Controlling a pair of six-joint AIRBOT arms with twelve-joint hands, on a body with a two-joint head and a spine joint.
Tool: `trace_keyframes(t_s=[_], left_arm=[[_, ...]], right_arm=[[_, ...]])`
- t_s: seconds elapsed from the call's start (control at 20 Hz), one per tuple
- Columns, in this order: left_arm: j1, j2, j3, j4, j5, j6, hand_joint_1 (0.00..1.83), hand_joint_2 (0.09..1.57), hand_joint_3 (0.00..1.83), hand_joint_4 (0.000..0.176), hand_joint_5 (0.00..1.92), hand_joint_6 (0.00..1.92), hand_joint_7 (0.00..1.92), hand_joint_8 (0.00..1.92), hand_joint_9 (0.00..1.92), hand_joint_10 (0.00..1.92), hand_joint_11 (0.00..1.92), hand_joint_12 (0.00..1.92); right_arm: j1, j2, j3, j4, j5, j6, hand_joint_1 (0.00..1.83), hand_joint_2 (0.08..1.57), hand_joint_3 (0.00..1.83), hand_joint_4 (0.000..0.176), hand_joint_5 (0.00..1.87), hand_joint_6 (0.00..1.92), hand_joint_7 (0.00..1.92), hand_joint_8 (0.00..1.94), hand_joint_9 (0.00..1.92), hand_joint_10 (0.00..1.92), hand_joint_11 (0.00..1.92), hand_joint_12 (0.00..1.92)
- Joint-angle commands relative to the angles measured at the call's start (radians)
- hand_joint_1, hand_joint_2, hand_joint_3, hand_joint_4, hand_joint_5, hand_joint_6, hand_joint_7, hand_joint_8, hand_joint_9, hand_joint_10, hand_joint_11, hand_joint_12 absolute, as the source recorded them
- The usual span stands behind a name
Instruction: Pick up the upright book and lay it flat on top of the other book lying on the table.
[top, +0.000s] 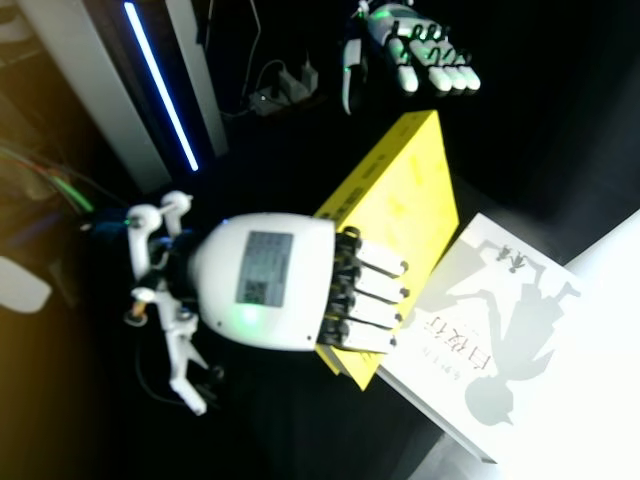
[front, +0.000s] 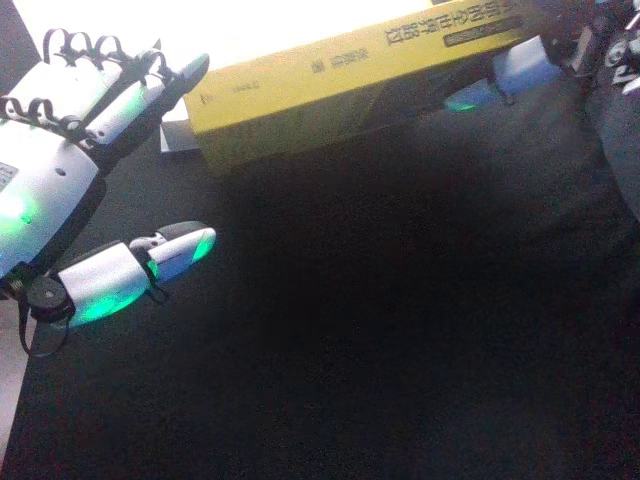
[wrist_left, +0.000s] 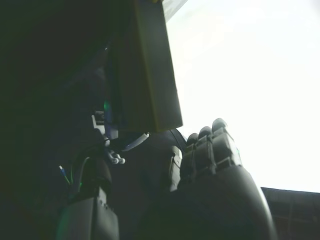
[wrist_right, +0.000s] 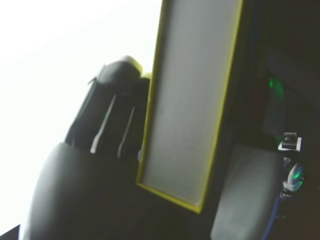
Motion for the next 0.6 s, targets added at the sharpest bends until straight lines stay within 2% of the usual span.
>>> trace_keyframes(t_s=[0.0, 0.05, 0.1, 0.15, 0.2, 0.25, 0.3, 0.35, 0.4, 0.45, 0.5, 0.55], left_arm=[[-0.005, 0.011, -0.002, 0.023, -0.129, -0.004, 0.41, 1.18, 0.0, 0.175, 0.0, 0.0, 0.0, 0.0, 0.0, 0.0, 0.0, 0.0], [-0.004, 0.011, -0.002, 0.023, -0.129, -0.004, 0.42, 1.18, 0.0, 0.176, 0.0, 0.0, 0.0, 0.0, 0.0, 0.0, 0.0, 0.0], [-0.004, 0.01, -0.002, 0.023, -0.128, -0.004, 0.4, 1.18, 0.0, 0.176, 0.0, 0.0, 0.0, 0.0, 0.0, 0.0, 0.0, 0.0], [-0.004, 0.01, -0.002, 0.023, -0.128, -0.004, 0.39, 1.17, 0.0, 0.176, 0.0, 0.0, 0.0, 0.0, 0.0, 0.0, 0.0, 0.0], [-0.004, 0.01, -0.001, 0.024, -0.126, -0.004, 0.41, 1.18, 0.0, 0.176, 0.0, 0.0, 0.0, 0.0, 0.0, 0.0, 0.0, 0.0], [-0.005, 0.01, -0.001, 0.024, -0.123, -0.004, 0.41, 1.18, 0.0, 0.164, 0.0, 0.0, 0.0, 0.0, 0.0, 0.0, 0.0, 0.0], [-0.005, 0.01, -0.001, 0.024, -0.123, -0.004, 0.41, 1.18, 0.0, 0.155, 0.0, 0.0, 0.0, 0.0, 0.0, 0.0, 0.0, 0.0], [-0.005, 0.01, -0.001, 0.025, -0.123, -0.004, 0.41, 1.18, 0.0, 0.161, 0.0, 0.0, 0.0, 0.0, 0.0, 0.0, 0.0, 0.0], [-0.005, 0.009, -0.001, 0.025, -0.122, -0.004, 0.39, 1.17, 0.0, 0.152, 0.0, 0.0, 0.0, 0.0, 0.0, 0.0, 0.0, 0.0], [-0.005, 0.009, -0.001, 0.026, -0.121, -0.004, 0.42, 1.17, 0.0, 0.15, 0.0, 0.0, 0.0, 0.0, 0.0, 0.0, 0.0, 0.0], [-0.005, 0.009, -0.001, 0.027, -0.119, -0.004, 0.44, 1.17, 0.0, 0.155, 0.0, 0.0, 0.0, 0.0, 0.0, 0.0, 0.0, 0.0], [-0.005, 0.009, -0.001, 0.028, -0.118, -0.004, 0.44, 1.18, 0.0, 0.162, 0.0, 0.0, 0.0, 0.0, 0.0, 0.0, 0.0, 0.0]], right_arm=[[0.023, 0.012, 0.001, 0.047, 0.13, 0.005, 1.18, 0.78, 1.18, 0.0, 0.8, 1.92, 0.74, 1.83, 0.8, 1.92, 0.79, 1.92], [0.032, 0.013, 0.001, 0.047, 0.132, 0.005, 1.31, 0.77, 1.16, 0.0, 0.79, 1.92, 0.73, 1.83, 0.73, 1.92, 0.76, 1.92], [0.041, 0.013, 0.003, 0.047, 0.132, 0.005, 1.34, 0.73, 1.22, 0.0, 0.8, 1.92, 0.76, 1.83, 0.75, 1.92, 0.81, 1.92], [0.054, 0.014, 0.003, 0.047, 0.134, 0.005, 1.49, 0.69, 1.22, 0.0, 0.89, 1.92, 0.78, 1.86, 0.79, 1.92, 0.87, 1.92], [0.061, 0.014, 0.004, 0.047, 0.138, 0.005, 1.52, 0.69, 1.21, 0.0, 0.91, 1.92, 0.78, 1.88, 0.8, 1.92, 0.89, 1.92], [0.071, 0.015, 0.005, 0.047, 0.144, 0.005, 1.4, 0.66, 1.32, 0.0, 0.87, 1.92, 0.81, 1.89, 0.83, 1.92, 0.93, 1.92], [0.08, 0.016, 0.005, 0.047, 0.146, 0.005, 1.34, 0.83, 1.07, 0.0, 0.74, 1.88, 0.67, 1.88, 0.68, 1.92, 0.81, 1.92], [0.088, 0.017, 0.005, 0.047, 0.149, 0.005, 1.32, 0.89, 0.96, 0.0, 0.69, 1.86, 0.61, 1.89, 0.62, 1.92, 0.76, 1.92], [0.095, 0.018, 0.006, 0.047, 0.15, 0.004, 1.31, 0.93, 0.9, 0.0, 0.66, 1.85, 0.57, 1.9, 0.6, 1.92, 0.73, 1.92], [0.102, 0.019, 0.008, 0.047, 0.15, 0.004, 1.32, 0.83, 1.08, 0.0, 0.74, 1.88, 0.65, 1.9, 0.69, 1.92, 0.75, 1.92], [0.112, 0.019, 0.012, 0.049, 0.15, 0.004, 1.34, 0.75, 1.2, 0.0, 0.79, 1.91, 0.72, 1.87, 0.77, 1.91, 0.85, 1.92], [0.118, 0.02, 0.013, 0.051, 0.15, 0.004, 1.17, 0.77, 1.21, 0.0, 0.8, 1.92, 0.74, 1.87, 0.89, 1.92, 0.9, 1.92]])
